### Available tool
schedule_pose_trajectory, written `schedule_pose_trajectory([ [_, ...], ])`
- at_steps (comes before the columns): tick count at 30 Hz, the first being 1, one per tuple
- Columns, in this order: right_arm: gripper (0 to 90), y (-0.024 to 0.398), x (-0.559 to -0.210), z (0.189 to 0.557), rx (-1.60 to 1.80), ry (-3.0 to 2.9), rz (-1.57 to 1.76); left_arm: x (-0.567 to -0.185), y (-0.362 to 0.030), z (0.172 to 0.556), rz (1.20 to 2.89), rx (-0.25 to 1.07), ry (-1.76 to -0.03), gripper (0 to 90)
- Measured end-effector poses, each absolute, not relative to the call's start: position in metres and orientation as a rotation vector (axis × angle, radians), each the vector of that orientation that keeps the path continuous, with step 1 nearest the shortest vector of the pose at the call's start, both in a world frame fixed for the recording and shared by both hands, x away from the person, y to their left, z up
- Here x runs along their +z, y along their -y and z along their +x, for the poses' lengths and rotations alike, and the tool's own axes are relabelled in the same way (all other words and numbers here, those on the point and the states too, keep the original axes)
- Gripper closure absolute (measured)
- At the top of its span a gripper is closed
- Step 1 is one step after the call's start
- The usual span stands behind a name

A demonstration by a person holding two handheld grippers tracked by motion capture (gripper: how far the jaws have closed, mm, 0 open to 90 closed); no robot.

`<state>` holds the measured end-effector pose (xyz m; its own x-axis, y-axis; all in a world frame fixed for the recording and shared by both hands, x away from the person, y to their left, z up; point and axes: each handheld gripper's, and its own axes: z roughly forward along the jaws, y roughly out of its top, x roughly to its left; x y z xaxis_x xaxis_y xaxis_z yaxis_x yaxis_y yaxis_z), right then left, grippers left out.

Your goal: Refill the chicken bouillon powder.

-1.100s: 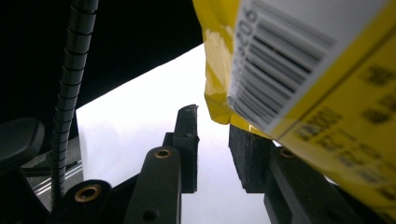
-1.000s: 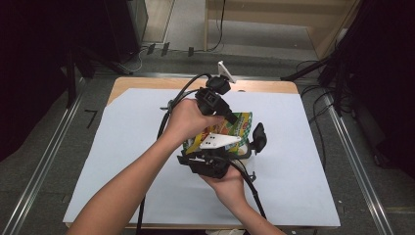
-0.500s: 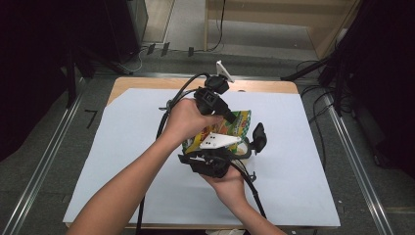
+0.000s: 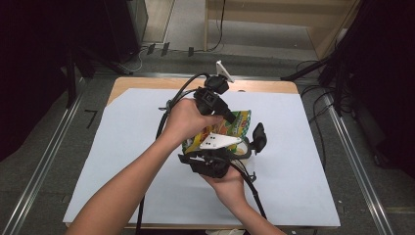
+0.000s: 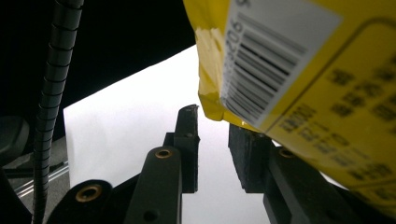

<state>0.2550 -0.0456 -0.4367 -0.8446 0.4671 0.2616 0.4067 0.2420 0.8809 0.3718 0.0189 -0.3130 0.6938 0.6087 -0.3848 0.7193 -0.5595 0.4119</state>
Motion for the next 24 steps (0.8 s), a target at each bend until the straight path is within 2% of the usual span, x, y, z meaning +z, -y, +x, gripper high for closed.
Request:
schedule_pose_trajectory([
  [19,74.2,0.0479,-0.4365,0.2545,1.697,-2.407,0.850,-0.3137,-0.0203,0.3744,2.349,-0.279,-1.031,84.0],
  [24,76.7,0.0483,-0.4365,0.2548,1.701,-2.405,0.851,-0.3139,-0.0201,0.3743,2.348,-0.281,-1.032,84.1],
])
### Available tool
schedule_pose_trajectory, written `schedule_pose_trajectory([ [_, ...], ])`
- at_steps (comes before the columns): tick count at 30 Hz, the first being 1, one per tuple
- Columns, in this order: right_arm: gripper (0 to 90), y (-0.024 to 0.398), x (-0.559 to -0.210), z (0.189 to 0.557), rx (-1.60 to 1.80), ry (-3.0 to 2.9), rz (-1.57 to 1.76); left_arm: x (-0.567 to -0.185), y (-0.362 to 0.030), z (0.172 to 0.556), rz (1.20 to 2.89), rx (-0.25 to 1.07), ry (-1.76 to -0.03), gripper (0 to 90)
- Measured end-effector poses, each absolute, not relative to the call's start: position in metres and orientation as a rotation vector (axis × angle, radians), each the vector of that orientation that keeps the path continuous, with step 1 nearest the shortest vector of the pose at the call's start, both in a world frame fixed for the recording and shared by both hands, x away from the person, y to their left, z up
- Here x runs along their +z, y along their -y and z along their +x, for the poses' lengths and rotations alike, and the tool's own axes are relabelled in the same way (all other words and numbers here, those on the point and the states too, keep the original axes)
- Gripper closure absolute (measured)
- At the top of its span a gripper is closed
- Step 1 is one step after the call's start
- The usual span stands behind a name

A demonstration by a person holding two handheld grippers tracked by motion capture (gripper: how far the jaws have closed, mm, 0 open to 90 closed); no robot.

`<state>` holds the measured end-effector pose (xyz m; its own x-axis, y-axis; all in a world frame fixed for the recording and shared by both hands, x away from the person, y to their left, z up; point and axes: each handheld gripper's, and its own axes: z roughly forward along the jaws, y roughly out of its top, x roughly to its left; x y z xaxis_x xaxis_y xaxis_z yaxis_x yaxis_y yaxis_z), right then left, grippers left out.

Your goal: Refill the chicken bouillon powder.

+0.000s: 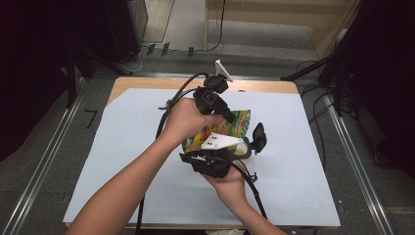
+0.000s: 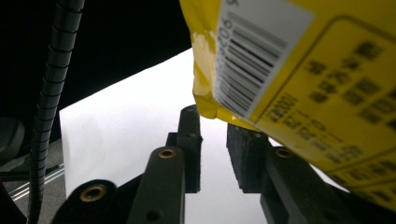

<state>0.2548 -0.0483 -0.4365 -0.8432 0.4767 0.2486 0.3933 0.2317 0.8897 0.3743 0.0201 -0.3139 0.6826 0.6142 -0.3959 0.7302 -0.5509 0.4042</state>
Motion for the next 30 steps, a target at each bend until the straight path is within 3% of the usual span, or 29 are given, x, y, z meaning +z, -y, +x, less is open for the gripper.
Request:
schedule_pose_trajectory([
  [11,83.4,0.0503,-0.4363,0.2559,1.717,-2.415,0.869,-0.3139,-0.0192,0.3737,2.348,-0.288,-1.028,84.0],
  [30,82.2,0.0503,-0.4350,0.2544,1.698,-2.388,0.839,-0.3115,-0.0209,0.3724,2.337,-0.269,-1.022,84.3],
])
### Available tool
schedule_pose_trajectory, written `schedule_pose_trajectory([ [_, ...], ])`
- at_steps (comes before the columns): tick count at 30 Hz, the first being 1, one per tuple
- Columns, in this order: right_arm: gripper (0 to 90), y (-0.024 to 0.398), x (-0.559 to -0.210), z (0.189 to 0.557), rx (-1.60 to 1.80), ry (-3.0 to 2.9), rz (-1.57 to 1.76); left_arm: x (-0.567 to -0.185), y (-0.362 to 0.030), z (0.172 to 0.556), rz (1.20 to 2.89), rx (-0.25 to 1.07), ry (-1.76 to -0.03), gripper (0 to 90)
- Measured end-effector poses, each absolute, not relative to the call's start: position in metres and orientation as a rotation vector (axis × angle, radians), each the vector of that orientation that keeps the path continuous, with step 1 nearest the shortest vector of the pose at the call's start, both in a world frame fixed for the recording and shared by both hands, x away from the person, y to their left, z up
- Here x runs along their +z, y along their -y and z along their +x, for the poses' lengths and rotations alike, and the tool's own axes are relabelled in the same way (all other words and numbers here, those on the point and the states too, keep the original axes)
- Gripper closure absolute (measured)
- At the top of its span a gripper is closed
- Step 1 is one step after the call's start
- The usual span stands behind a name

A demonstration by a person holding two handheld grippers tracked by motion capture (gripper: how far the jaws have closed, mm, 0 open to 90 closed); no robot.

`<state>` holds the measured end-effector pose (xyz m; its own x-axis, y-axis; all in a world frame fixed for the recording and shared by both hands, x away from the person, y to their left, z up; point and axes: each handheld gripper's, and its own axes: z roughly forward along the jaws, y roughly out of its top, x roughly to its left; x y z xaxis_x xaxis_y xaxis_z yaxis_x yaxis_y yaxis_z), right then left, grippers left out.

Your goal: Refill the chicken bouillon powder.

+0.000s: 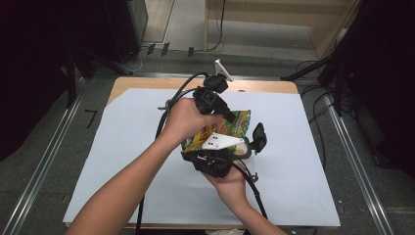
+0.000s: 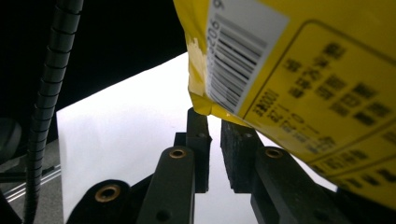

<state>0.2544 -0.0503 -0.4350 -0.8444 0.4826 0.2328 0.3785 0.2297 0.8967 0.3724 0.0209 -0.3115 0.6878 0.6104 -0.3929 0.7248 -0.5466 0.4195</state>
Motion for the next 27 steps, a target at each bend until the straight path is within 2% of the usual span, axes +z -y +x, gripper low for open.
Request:
schedule_pose_trajectory([
  [12,80.9,0.051,-0.439,0.255,1.675,-2.384,0.829,-0.313,-0.024,0.367,2.328,-0.231,-0.977,89.0],
  [27,80.9,0.050,-0.450,0.256,1.641,-2.394,0.817,-0.317,-0.037,0.367,2.295,-0.280,-0.984,90.0],
])
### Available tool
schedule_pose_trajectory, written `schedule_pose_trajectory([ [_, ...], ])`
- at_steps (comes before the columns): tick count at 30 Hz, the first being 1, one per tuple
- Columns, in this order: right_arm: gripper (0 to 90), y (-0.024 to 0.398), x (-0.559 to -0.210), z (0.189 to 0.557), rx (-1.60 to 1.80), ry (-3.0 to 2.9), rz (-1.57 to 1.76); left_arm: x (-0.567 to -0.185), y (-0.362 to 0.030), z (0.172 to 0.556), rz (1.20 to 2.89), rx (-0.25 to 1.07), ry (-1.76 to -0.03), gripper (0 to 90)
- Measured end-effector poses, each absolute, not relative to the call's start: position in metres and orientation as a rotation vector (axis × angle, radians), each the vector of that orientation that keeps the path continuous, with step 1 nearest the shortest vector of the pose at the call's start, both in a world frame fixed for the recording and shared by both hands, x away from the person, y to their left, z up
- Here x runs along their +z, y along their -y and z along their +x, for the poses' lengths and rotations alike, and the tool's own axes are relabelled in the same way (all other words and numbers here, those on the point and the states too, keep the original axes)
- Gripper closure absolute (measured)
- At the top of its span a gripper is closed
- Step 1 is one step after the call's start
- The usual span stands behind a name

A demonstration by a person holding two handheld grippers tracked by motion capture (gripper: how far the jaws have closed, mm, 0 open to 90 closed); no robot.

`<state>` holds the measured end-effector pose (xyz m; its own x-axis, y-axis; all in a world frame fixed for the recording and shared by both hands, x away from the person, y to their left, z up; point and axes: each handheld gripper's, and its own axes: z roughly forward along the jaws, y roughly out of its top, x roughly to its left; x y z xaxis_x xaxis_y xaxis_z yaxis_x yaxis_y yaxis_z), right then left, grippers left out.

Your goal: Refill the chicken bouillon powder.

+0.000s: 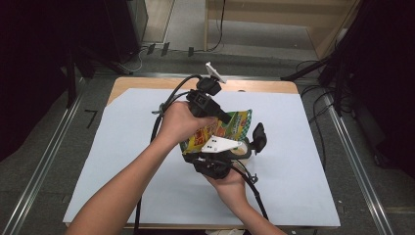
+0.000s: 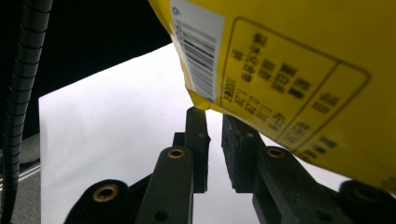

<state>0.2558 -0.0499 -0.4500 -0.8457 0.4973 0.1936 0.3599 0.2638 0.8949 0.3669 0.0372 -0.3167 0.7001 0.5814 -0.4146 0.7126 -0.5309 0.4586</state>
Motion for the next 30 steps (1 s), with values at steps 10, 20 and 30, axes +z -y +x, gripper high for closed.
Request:
schedule_pose_trajectory([
  [10,80.3,0.0504,-0.4490,0.2551,1.638,-2.380,0.805,-0.3161,-0.0348,0.3657,2.293,-0.287,-0.986,90.0],
  [20,79.4,0.0501,-0.4503,0.2551,1.645,-2.380,0.806,-0.3160,-0.0352,0.3657,2.297,-0.287,-0.989,90.0],
  [30,77.4,0.0508,-0.4502,0.2556,1.632,-2.363,0.787,-0.3142,-0.0304,0.3652,2.312,-0.267,-0.991,90.0],
])
